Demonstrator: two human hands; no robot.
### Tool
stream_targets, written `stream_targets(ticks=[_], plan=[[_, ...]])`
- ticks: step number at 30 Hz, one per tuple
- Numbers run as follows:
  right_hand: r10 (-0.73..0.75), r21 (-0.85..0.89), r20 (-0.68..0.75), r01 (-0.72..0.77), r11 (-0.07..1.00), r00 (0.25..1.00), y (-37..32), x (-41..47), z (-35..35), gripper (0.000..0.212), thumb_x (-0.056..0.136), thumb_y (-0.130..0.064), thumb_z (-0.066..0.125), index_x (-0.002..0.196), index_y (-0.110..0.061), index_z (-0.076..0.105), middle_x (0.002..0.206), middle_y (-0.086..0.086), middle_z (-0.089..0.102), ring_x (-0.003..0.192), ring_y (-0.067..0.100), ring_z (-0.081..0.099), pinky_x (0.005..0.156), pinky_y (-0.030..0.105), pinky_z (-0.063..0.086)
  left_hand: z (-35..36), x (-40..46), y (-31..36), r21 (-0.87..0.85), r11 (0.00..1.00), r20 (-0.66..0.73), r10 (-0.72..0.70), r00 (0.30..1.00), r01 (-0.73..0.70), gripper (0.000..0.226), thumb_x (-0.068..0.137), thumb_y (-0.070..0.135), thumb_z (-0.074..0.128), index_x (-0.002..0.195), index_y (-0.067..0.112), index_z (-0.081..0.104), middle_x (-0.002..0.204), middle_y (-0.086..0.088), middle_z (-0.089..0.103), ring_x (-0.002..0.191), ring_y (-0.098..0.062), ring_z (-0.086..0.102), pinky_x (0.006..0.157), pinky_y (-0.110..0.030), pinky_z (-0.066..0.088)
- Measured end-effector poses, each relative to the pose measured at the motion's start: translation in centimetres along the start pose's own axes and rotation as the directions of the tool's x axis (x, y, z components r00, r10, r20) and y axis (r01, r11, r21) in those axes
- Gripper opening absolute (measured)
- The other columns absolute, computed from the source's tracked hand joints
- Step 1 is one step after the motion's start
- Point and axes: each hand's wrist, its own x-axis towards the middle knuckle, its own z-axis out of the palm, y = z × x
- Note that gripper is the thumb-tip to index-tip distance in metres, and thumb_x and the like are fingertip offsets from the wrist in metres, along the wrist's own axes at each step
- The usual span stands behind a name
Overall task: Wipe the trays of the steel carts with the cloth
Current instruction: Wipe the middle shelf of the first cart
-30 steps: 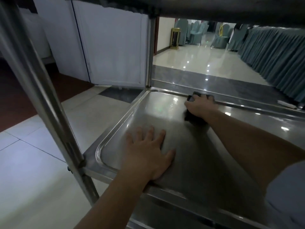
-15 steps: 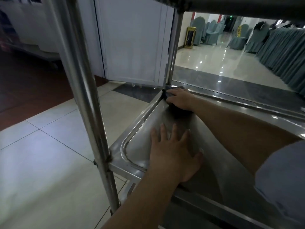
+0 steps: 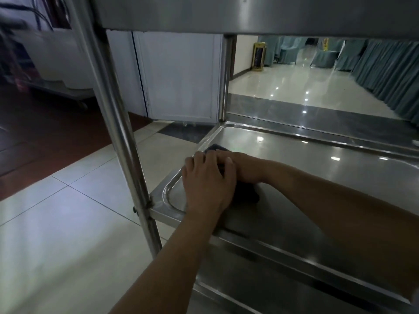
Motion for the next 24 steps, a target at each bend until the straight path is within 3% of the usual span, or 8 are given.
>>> stream_targets(ticks=[3, 6, 8, 13, 15, 18, 21, 24], plan=[[0.007, 0.066, -0.053, -0.004, 0.998, 0.999, -1.4, -3.9, 1.1, 0.054, 0.084, -0.037, 0.067, 0.135, -0.045, 0.053, 0.147, -0.007, 0.049, 0.133, 0.020, 0.045, 0.113, 0.042, 0.035, -0.3, 0.2, 0.1, -0.075, 0.996, -0.028, -0.043, 0.999, 0.041, 0.035, 0.094, 0.042, 0.038, 0.103, 0.016, 0.060, 0.105, -0.003, 0.058, 0.101, -0.021, 0.046, 0.094, -0.038, 0.035], [-0.032, 0.002, -0.048, 0.032, 0.999, 0.998, -2.8, -8.4, 1.8, 0.066, 0.077, -0.050, 0.060, 0.142, -0.047, 0.047, 0.156, -0.016, 0.038, 0.148, 0.012, 0.024, 0.121, 0.044, 0.019, -1.0, -0.3, 0.6, -0.205, 0.978, -0.049, -0.043, 0.998, 0.032, 0.040, 0.091, 0.040, 0.034, 0.102, 0.016, 0.063, 0.103, -0.001, 0.063, 0.099, -0.013, 0.043, 0.095, -0.040, 0.039], [0.008, -0.013, -0.051, -0.008, 1.000, 0.999, -3.2, -11.4, 2.1, 0.065, 0.081, -0.056, 0.059, 0.144, -0.047, 0.043, 0.158, -0.016, 0.035, 0.151, 0.010, 0.015, 0.123, 0.050, 0.011, -2.1, -0.8, 1.4, -0.231, 0.973, -0.029, -0.028, 0.999, 0.021, 0.026, 0.096, 0.029, 0.044, 0.103, 0.015, 0.065, 0.102, 0.003, 0.062, 0.102, -0.014, 0.047, 0.096, -0.044, 0.044], [0.089, 0.021, -0.103, -0.087, 0.996, 0.991, -3.4, -19.8, 2.3, 0.053, 0.097, -0.061, 0.047, 0.148, -0.046, 0.038, 0.161, -0.021, 0.027, 0.150, 0.001, 0.009, 0.124, 0.035, 0.005, -5.6, -4.4, 4.3, -0.320, 0.927, 0.133, -0.160, 0.978, 0.195, 0.017, 0.093, 0.016, 0.058, 0.107, 0.023, 0.067, 0.102, 0.019, 0.059, 0.104, -0.014, 0.058, 0.094, -0.045, 0.051], [0.098, -0.009, -0.064, -0.099, 0.995, 0.993, -3.2, -23.1, 2.5, 0.065, 0.093, -0.065, 0.052, 0.152, -0.046, 0.031, 0.162, -0.022, 0.019, 0.150, 0.002, 0.005, 0.119, 0.027, 0.002, -6.5, -7.1, 5.7, -0.375, 0.873, 0.235, -0.237, 0.943, 0.312, 0.019, 0.093, 0.015, 0.059, 0.109, 0.021, 0.067, 0.109, 0.008, 0.065, 0.095, -0.005, 0.060, 0.087, -0.031, 0.052], [0.105, -0.231, -0.086, -0.122, 0.965, 0.991, -2.9, -27.3, 3.7, 0.084, 0.088, -0.062, 0.060, 0.156, -0.046, 0.013, 0.165, -0.020, 0.007, 0.153, 0.006, -0.001, 0.122, 0.041, 0.009, -7.4, -10.7, 7.9, -0.357, 0.861, 0.348, -0.237, 0.907, 0.362, 0.019, 0.094, 0.017, 0.061, 0.112, 0.022, 0.065, 0.110, 0.003, 0.065, 0.079, 0.009, 0.058, 0.065, -0.008, 0.041], [0.132, -0.279, -0.206, -0.187, 0.942, 0.970, -2.2, -30.6, 4.9, 0.082, 0.089, -0.037, 0.062, 0.156, -0.043, 0.015, 0.165, -0.019, 0.015, 0.153, 0.009, 0.007, 0.119, 0.047, 0.018, -7.6, -13.3, 9.8, -0.308, 0.857, 0.423, -0.266, 0.866, 0.413, 0.024, 0.091, 0.021, 0.068, 0.112, 0.030, 0.063, 0.103, 0.009, 0.064, 0.076, 0.012, 0.057, 0.060, -0.005, 0.039], [0.103, -0.059, -0.501, -0.153, 0.987, 0.859, -1.7, -33.7, 5.9, 0.063, 0.081, -0.017, 0.063, 0.141, -0.029, 0.053, 0.144, -0.007, 0.055, 0.136, 0.018, 0.048, 0.108, 0.039, 0.038, -8.3, -15.8, 11.4, -0.374, 0.791, 0.470, -0.288, 0.834, 0.485, 0.022, 0.092, 0.019, 0.067, 0.109, 0.032, 0.066, 0.105, 0.011, 0.067, 0.089, 0.005, 0.060, 0.071, -0.013, 0.043]])
